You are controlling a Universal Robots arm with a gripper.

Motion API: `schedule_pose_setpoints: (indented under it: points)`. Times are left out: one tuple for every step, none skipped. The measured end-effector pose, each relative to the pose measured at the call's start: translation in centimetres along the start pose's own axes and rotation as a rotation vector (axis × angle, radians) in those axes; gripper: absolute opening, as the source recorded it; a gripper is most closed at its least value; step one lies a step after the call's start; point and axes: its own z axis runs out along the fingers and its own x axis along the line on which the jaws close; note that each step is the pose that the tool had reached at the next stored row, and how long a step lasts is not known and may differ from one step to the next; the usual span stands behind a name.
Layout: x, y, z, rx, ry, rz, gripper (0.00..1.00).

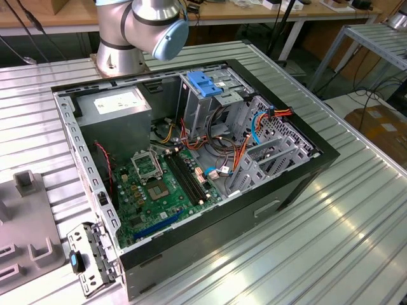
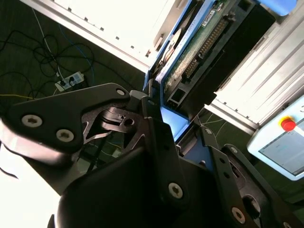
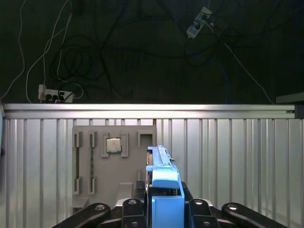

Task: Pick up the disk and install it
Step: 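Pick up the disk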

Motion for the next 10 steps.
schedule_pose_setpoints:
  points:
    - [0.0, -0.06, -0.01, -0.0001, 0.0001, 0.0, 0.37]
    - [0.0, -0.13, 0.0, 0.0, 0.0, 0.0, 0.37]
    - [0.0, -0.2, 0.0, 0.0001, 0.0, 0.0, 0.37]
    - [0.0, -0.28, -0.01, 0.0, 0.0, 0.0, 0.37]
    - [0.0, -0.35, -0.01, -0.0001, 0.0001, 0.0, 0.37]
    - [0.0, -0.41, -0.01, 0.0, 0.0, 0.0, 0.37]
    - [0.0, -0.48, -0.01, 0.0, 0.0, 0.0, 0.37]
    - [0.0, -0.55, -0.01, 0.0, 0.0, 0.0, 0.37]
    - [0.0, -0.62, -0.01, 0.0, 0.0, 0.0, 0.37]
    - [0.0, -0.8, -0.02, 0.0001, 0.0, 0.0, 0.37]
